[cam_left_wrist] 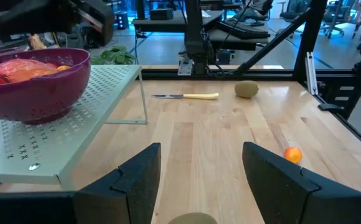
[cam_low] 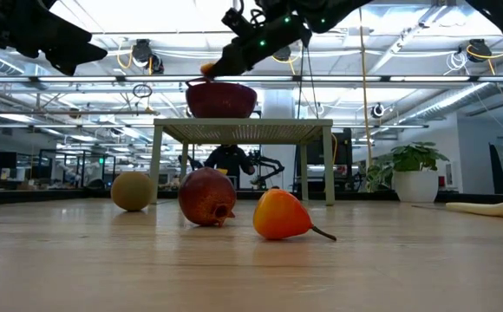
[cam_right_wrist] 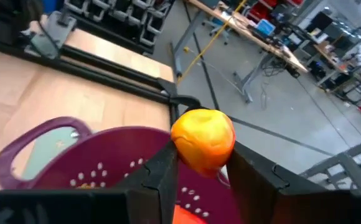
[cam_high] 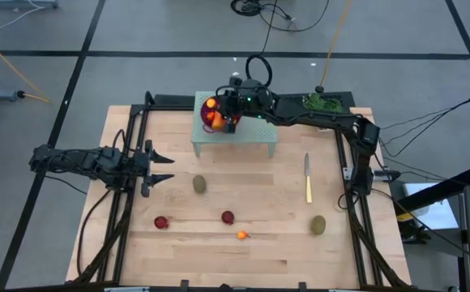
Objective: Pick & Place Fruit
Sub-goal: Put the pear into the violet strainer bowl on the shelf
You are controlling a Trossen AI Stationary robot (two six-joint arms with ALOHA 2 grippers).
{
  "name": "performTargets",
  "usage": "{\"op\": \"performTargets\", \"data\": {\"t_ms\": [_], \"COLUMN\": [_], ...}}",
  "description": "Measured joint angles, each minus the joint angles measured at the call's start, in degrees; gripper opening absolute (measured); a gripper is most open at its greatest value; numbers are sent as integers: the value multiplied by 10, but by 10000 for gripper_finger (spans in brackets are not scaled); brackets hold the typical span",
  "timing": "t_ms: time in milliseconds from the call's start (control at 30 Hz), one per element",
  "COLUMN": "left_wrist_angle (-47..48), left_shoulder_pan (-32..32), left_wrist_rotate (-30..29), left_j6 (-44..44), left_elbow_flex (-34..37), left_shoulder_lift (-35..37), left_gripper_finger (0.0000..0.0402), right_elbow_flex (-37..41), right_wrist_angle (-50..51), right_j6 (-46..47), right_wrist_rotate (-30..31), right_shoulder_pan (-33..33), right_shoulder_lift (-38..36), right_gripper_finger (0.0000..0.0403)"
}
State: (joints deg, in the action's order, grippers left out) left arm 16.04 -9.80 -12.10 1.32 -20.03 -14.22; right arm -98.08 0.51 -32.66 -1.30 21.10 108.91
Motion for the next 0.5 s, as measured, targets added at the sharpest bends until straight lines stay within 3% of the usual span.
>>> {"op": "performTargets", "data": {"t_ms": [200, 500], "left_wrist_angle": [0, 0], "left_shoulder_pan": [0, 0], "left_wrist_rotate": [0, 0], "left_j6": [-1, -1], "left_elbow_flex": [0, 0], "left_shoulder_lift": [0, 0], "left_gripper_finger": [228, 228], "right_elbow_flex": [0, 1], "right_wrist_angle": [2, 22], "right_j6": [40, 99], "right_wrist_rotate": [-47, -50], "right_shoulder_pan": [10, 19], "right_shoulder_lift": [0, -17], "right_gripper_finger": [116, 116]}}
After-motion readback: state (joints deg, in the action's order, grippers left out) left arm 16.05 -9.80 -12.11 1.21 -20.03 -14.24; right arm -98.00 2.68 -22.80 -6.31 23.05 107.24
